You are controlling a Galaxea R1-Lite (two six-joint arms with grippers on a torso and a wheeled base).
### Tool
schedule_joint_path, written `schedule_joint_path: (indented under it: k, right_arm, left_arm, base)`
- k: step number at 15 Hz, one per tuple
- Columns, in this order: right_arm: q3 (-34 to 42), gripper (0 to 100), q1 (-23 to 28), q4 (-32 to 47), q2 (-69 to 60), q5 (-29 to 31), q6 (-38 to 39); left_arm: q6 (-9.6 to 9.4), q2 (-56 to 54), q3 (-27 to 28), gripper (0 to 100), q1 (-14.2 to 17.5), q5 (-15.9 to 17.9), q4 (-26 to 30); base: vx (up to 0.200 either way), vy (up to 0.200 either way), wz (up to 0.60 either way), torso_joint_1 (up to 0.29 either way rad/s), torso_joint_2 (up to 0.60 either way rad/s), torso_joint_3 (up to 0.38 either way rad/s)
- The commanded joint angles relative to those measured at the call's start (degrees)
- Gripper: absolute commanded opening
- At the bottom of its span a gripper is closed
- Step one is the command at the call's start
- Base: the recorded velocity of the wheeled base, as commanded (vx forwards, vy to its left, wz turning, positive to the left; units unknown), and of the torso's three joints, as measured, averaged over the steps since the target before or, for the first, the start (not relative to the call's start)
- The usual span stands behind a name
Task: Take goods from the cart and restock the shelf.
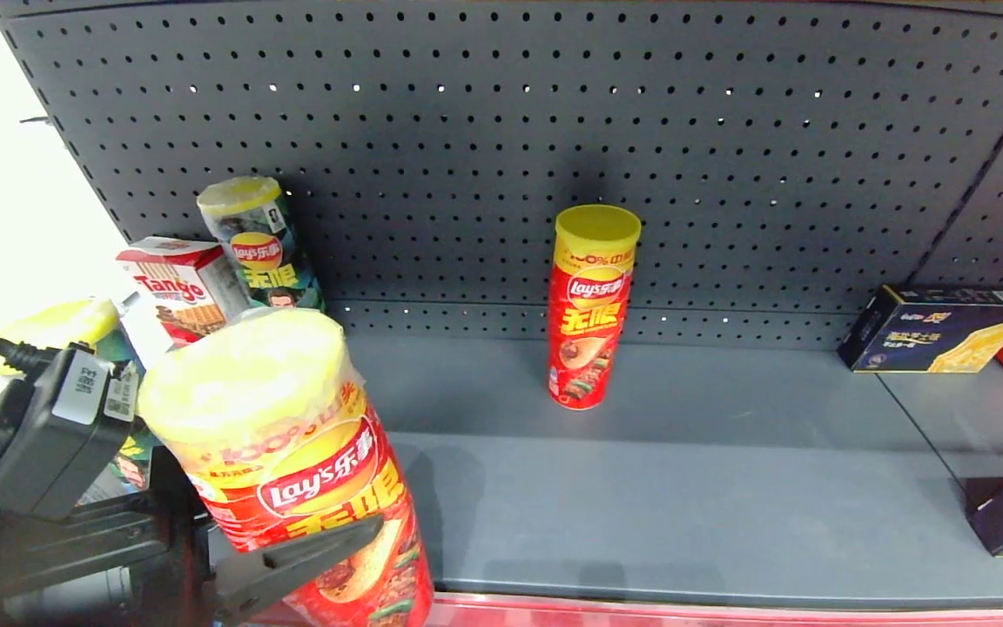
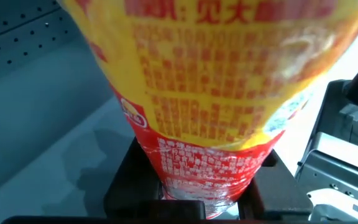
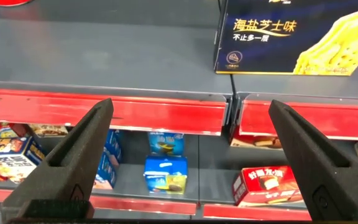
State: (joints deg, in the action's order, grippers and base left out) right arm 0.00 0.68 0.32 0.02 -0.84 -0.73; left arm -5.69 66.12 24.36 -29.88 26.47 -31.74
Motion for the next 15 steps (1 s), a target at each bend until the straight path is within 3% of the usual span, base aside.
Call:
schedule_joint_path:
  k: [1,2,3,5,9,15]
  right_arm:
    - [0.00,100,0.11,0.03,-0.02,0.05,-0.06]
    - [-1.05,100,0.28,-0.23,0.15,0.31,-1.29]
    - [-11.87,100,0.11,0.21,9.38,-1.00,-1.11]
    - [-25.31,100,-1.56,-1.11,25.55,-3.03,1.26]
    - [-27.77,100,-3.76,-5.59,34.87,-4.08,-3.58]
    - [-31.38,100,-13.25,-6.38,41.72,-6.72,-3.66]
  left_arm:
    - [-0.11,-0.03,0.16,0,-0.09,-0.01,-0.16]
    - [-0.20,-0.03,-0.10,0,-0.18,-0.10,-0.16]
    - [-0.28,0.06,-0.10,0,0.00,-0.19,-0.25]
    - [-0.37,0.15,0.25,0,0.08,-0.36,-0.34]
    - [-0.37,-0.03,-0.19,0,1.58,-0.27,-0.07]
    - [-0.28,-0.20,-1.51,0,1.75,-0.54,-0.34]
  base:
    - [0.000,0.000,0.00,0.000,0.00,0.000]
    - [0.000,0.000,0.00,0.000,0.00,0.000]
    - [0.000,0.000,0.00,0.000,0.00,0.000]
    - [0.000,0.000,0.00,0.000,0.00,0.000]
    - [0.000,0.000,0.00,0.000,0.00,0.000]
    - [0.000,0.000,0.00,0.000,0.00,0.000]
